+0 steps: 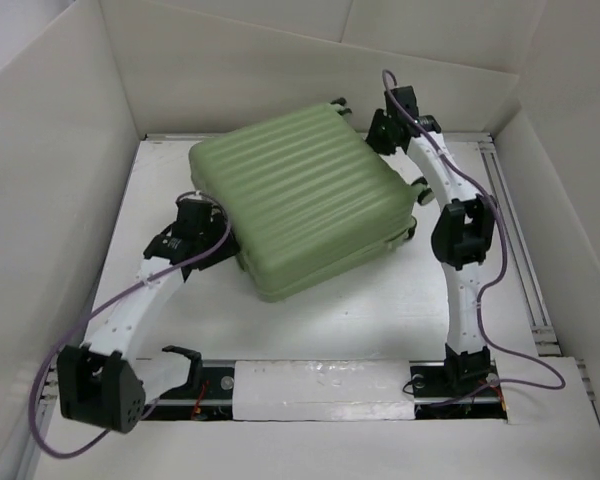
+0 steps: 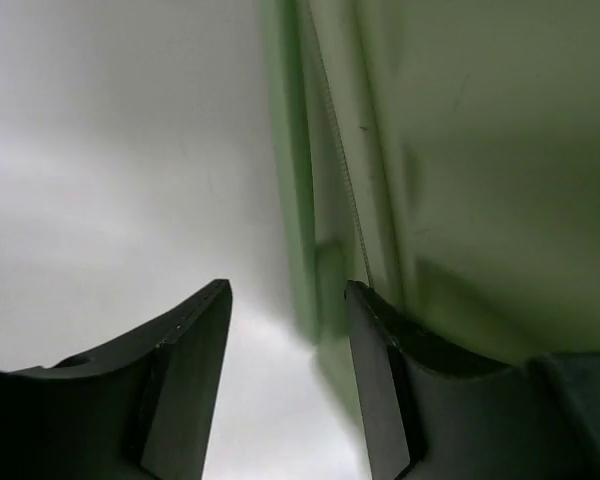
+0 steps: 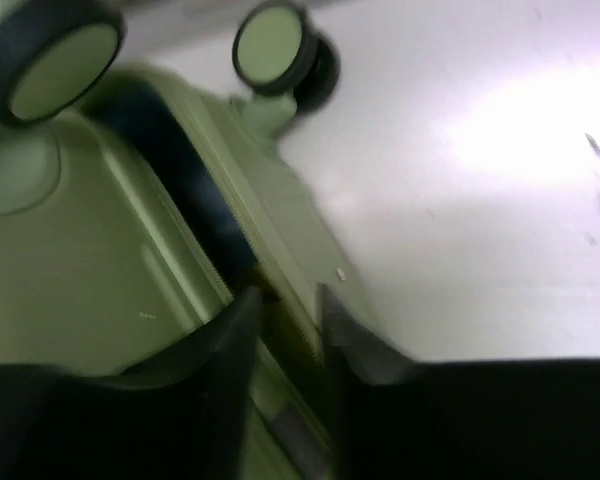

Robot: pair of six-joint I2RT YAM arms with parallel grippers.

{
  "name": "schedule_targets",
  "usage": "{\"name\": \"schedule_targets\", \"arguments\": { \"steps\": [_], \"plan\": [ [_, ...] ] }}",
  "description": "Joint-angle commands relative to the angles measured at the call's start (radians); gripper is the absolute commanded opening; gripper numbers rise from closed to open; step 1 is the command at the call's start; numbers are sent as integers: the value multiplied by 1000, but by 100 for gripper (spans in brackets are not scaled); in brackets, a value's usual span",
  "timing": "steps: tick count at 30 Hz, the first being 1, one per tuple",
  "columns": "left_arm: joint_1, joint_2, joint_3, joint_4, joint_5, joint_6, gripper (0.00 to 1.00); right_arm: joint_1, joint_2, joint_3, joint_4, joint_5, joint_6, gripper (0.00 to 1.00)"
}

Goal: Pack the luggage

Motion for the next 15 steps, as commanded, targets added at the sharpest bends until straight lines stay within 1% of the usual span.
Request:
{"name": "schedule_targets", "arguments": {
  "steps": [1,2,3,4,5,6,8,9,10,11,12,13,14,15],
  "plan": [
    [-145,-138,136,-137,77,-30,48,108,-49,282,48,-354,96,36],
    [-155,-152,182,-197,16,-30,50,89,-49,329,48,-392,105,50],
    [-155,-167,260,-198,-32,-30,51,69,-86,330,63,-411,114,56],
    [-155,-191,326,-170,-108,-30,57,33,-145,287,77,-434,123,65],
    [-155,-192,327,-170,-136,-30,61,14,-146,260,92,-445,133,65],
    [-155,-192,383,-112,-156,-30,67,-1,-211,230,103,-455,133,70],
    [-146,-172,442,-57,-180,-30,76,-24,-280,165,103,-475,105,71],
    [-146,-150,469,-9,-180,-30,78,-25,-319,75,88,-475,84,72],
    [-128,-121,529,2,-180,-16,78,-25,-406,16,78,-475,56,72],
    [-114,-88,566,2,-151,-5,80,-5,-455,-50,78,-475,4,70],
    [-77,-14,600,2,-135,-5,80,11,-509,-204,78,-442,-19,64],
    [-54,23,655,2,-118,7,80,27,-623,-287,78,-425,-36,55],
    [-25,57,676,2,-77,7,80,44,-684,-369,113,-411,-63,49],
    [66,112,692,2,-34,-13,80,78,-740,-444,126,-378,-64,40]
  ]
}}
